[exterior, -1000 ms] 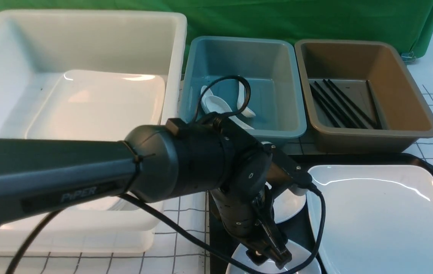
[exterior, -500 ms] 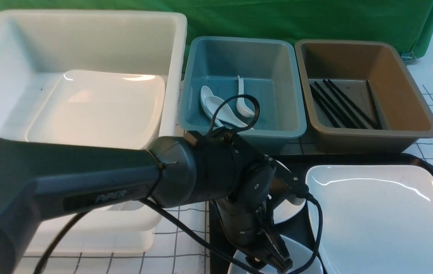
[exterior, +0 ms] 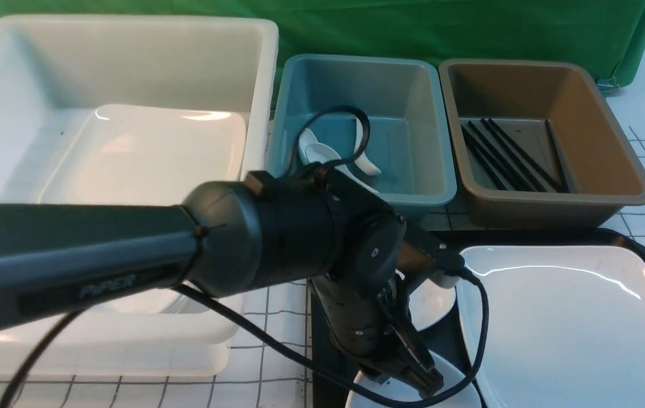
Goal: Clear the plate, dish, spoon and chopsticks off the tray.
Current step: Use the left arm to grab a small plate from the dinner plate, then use the left arm to put the small plate into the large storage box on the left, then use the left arm to grab a small plate from the dinner plate
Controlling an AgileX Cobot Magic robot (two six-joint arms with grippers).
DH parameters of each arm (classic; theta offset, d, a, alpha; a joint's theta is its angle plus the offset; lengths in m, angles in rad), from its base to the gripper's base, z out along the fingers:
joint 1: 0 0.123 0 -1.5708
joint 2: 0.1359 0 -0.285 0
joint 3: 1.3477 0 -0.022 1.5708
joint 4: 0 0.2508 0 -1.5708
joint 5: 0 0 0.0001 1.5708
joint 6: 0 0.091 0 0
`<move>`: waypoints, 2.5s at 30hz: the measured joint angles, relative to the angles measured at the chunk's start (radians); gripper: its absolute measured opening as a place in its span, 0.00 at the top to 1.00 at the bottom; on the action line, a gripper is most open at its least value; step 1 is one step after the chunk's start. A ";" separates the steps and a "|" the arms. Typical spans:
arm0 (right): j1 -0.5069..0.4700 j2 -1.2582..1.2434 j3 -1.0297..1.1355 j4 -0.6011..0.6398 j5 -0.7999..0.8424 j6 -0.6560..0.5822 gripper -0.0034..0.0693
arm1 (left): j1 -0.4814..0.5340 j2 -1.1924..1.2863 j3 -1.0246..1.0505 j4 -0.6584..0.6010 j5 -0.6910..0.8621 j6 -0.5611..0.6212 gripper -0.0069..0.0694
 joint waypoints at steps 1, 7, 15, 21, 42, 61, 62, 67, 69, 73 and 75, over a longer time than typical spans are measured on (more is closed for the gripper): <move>0.000 0.000 0.000 0.000 0.000 0.000 0.92 | 0.000 -0.024 0.001 0.004 0.000 0.000 0.86; 0.000 0.000 -0.002 0.020 -0.001 -0.027 0.91 | 0.001 -0.169 0.003 0.018 0.010 0.000 0.89; 0.000 0.093 -0.161 0.234 0.029 -0.218 0.95 | 0.188 -0.360 -0.059 -0.056 0.083 -0.001 0.89; 0.016 0.267 -0.327 0.385 0.088 -0.287 0.95 | 0.546 -0.491 -0.073 -0.147 0.158 0.093 0.89; 0.590 0.736 -0.656 0.150 -0.091 -0.127 0.95 | 1.074 -0.405 0.233 -0.377 0.098 0.462 0.88; 0.604 0.746 -0.677 -0.269 -0.029 0.078 0.95 | 1.036 -0.420 0.058 -0.137 0.171 0.201 0.49; 0.604 0.743 -0.677 -0.330 -0.002 0.098 0.95 | 1.008 -0.440 0.053 -0.149 0.178 0.201 0.54; 0.530 0.724 -0.670 -0.503 0.116 0.169 0.95 | 0.745 -0.496 0.050 -0.212 0.177 0.265 0.85; 0.454 0.709 -0.641 -0.513 0.123 0.181 0.95 | 0.588 -0.492 0.050 -0.219 0.154 0.269 0.90; 0.273 0.666 -0.529 -0.460 0.131 0.184 0.95 | 0.290 -0.429 0.050 -0.184 0.059 0.262 0.92; 0.214 0.644 -0.475 -0.427 0.133 0.178 0.95 | 0.206 -0.391 0.050 -0.151 0.022 0.257 0.91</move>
